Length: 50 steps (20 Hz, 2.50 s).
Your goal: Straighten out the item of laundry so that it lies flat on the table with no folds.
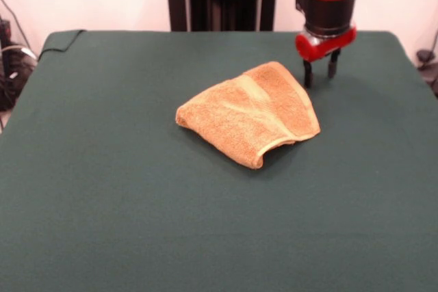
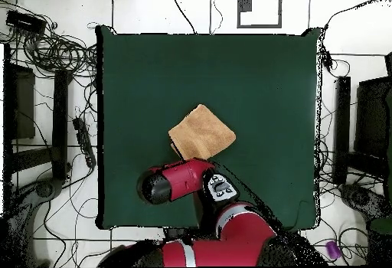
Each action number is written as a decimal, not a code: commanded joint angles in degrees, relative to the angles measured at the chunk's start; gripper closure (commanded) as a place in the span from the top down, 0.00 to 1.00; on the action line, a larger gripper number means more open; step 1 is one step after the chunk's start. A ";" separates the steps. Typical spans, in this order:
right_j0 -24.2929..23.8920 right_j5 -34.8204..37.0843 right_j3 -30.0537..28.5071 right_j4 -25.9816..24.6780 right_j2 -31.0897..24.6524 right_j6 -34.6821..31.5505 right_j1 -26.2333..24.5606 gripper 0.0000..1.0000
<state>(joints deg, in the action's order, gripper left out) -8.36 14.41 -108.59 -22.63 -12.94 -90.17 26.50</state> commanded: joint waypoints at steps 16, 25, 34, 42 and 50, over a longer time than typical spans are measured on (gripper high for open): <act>-6.85 23.54 8.65 1.62 -6.95 3.88 3.16 1.00; -9.42 30.24 7.69 0.95 -8.57 4.42 6.95 1.00; -9.70 33.59 9.17 1.31 -9.81 4.15 6.37 1.00; -9.39 27.48 11.19 1.13 -10.58 1.93 0.77 1.00; -8.69 26.73 12.96 1.49 -10.82 -0.17 -0.70 1.00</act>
<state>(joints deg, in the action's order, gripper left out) -18.87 41.88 -99.56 -23.30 -17.70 -90.15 30.17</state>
